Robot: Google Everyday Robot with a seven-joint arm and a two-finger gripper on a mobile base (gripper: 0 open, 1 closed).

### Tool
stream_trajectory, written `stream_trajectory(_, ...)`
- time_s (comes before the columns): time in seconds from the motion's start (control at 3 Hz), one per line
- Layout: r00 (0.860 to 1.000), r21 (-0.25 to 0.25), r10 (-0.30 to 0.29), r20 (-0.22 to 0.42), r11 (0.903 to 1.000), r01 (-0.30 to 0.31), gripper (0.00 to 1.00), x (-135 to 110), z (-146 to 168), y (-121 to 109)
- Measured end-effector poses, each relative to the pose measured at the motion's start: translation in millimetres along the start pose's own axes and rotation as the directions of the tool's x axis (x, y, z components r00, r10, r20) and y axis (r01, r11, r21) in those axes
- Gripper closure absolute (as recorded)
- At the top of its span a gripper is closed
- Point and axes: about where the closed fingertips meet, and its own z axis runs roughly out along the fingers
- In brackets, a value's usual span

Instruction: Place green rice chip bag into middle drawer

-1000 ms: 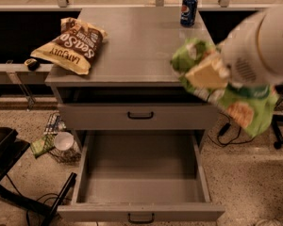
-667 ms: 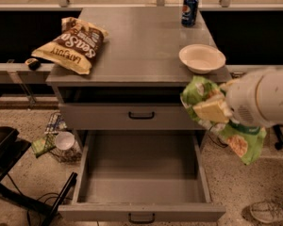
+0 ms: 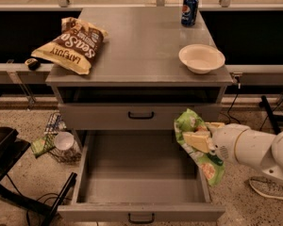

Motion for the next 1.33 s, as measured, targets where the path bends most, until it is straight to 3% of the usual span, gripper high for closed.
stream_trajectory(0.33, 0.995, -0.077, 0.023, 0.096, 0.9969, -0.015, 1.00, -2, 35, -16)
stream_trajectory(0.67, 0.991, -0.105, 0.080, 0.103, 0.9920, -0.069, 1.00, 17, 52, -23)
stream_trajectory(1.0, 0.992, -0.106, 0.080, 0.102, 0.9920, -0.069, 1.00, 17, 52, -23)
stream_trajectory(1.33, 0.998, -0.141, 0.067, -0.016, 0.9876, -0.068, 1.00, 49, 97, -1)
